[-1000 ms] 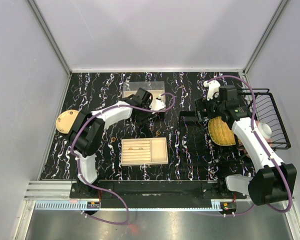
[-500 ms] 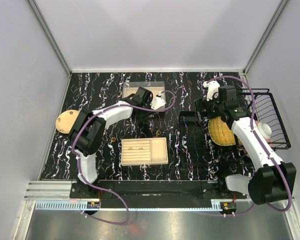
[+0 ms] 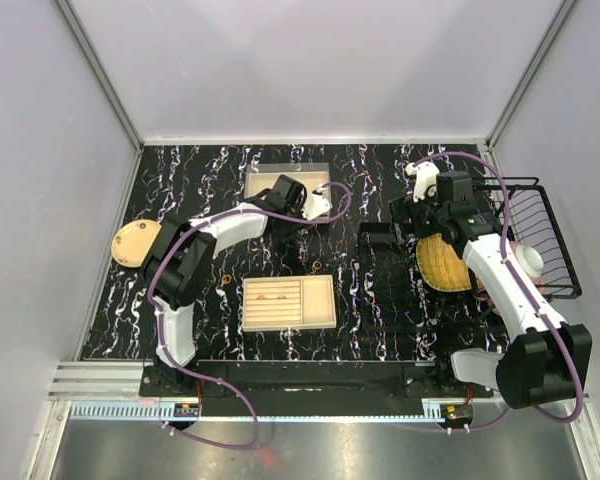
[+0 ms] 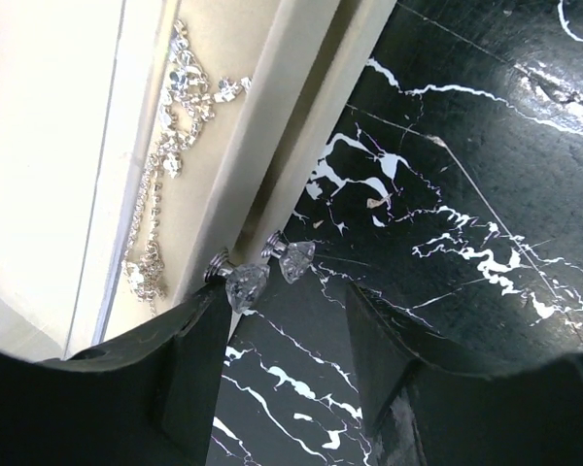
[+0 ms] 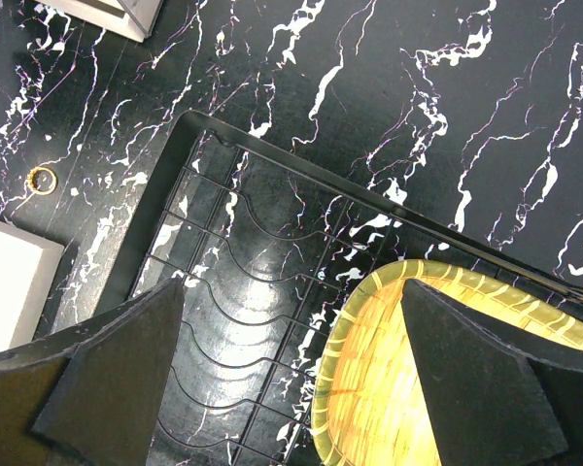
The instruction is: Organize the mixed jewelry
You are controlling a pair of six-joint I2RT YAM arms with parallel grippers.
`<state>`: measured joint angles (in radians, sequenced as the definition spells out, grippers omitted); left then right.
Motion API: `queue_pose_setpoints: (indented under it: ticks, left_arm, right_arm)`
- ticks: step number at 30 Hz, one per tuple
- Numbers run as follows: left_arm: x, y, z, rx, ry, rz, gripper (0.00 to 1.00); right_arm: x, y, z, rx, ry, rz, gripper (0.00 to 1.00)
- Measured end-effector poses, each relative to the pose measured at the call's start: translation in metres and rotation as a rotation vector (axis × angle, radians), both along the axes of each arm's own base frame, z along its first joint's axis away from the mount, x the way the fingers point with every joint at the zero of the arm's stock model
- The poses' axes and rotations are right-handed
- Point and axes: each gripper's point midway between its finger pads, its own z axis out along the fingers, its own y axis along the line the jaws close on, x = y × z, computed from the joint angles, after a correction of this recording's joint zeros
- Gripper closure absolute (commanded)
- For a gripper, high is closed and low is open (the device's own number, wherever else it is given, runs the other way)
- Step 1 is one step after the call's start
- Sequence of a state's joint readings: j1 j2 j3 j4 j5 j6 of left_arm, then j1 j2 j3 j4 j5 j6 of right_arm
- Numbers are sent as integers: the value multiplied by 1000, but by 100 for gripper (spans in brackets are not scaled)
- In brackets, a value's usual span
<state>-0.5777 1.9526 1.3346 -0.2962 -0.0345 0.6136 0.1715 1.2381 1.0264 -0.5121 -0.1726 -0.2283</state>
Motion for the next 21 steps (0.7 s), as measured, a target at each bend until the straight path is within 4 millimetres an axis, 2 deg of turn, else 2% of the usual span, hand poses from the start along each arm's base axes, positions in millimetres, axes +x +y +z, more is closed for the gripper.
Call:
queue_pose_setpoints:
  ticks: [7, 17, 21]
  left_arm:
    - [-10, 7, 2, 6, 16, 3, 44]
    - [-49, 24, 70, -76, -29, -10, 44]
    - [-70, 49, 79, -88, 12, -9, 42]
  right_arm:
    - [0, 0, 0, 0, -1, 0, 0]
    - [0, 0, 0, -1, -4, 3, 0]
    - [1, 0, 1, 0, -9, 3, 0]
